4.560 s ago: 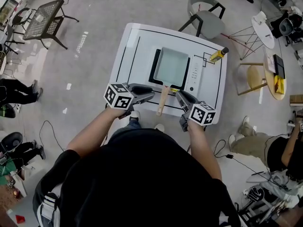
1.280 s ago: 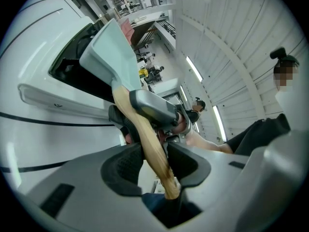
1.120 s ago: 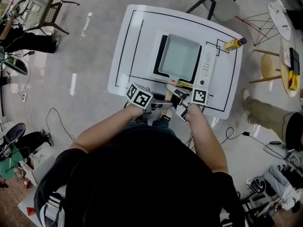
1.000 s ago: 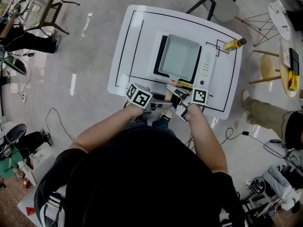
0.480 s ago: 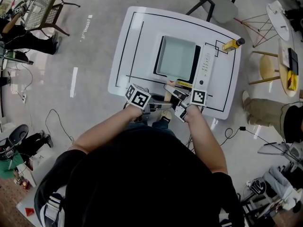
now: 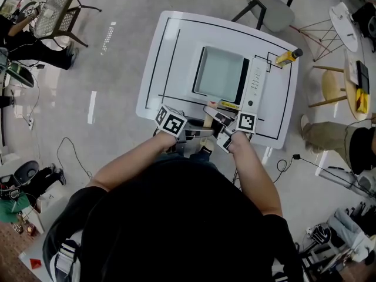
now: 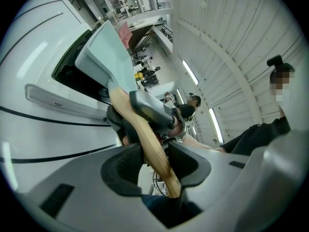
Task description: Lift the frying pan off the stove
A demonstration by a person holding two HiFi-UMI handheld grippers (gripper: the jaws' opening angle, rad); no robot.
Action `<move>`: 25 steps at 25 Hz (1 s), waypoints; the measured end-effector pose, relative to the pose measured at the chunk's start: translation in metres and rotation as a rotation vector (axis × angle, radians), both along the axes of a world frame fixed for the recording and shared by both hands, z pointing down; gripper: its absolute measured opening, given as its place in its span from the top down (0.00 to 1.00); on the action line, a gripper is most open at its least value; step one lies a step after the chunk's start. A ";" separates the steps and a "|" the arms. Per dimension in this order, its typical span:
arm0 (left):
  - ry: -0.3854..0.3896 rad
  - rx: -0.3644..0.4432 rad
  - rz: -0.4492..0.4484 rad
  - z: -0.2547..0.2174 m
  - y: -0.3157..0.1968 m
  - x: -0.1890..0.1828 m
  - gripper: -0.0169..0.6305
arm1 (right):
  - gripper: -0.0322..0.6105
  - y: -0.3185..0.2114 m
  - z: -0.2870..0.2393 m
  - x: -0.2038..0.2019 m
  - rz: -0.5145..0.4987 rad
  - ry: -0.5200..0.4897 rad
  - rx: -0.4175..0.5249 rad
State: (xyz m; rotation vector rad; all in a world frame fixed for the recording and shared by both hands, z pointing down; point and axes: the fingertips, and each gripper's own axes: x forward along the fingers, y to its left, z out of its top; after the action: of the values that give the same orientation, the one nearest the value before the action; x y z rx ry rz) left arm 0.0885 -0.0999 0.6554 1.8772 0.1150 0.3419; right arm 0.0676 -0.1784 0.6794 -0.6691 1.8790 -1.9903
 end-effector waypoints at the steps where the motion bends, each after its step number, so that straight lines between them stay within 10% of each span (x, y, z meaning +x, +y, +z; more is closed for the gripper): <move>1: 0.002 0.003 0.000 -0.002 0.000 0.000 0.72 | 0.71 0.000 -0.002 -0.001 -0.001 0.000 0.006; 25: 0.047 0.071 0.022 -0.044 0.014 -0.012 0.72 | 0.71 0.012 -0.048 -0.009 0.028 -0.007 0.068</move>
State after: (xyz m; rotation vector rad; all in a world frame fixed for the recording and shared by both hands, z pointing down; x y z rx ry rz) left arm 0.0768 -0.0859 0.6118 1.9560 0.1572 0.3203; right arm 0.0591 -0.1662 0.6313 -0.6647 1.9139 -1.9001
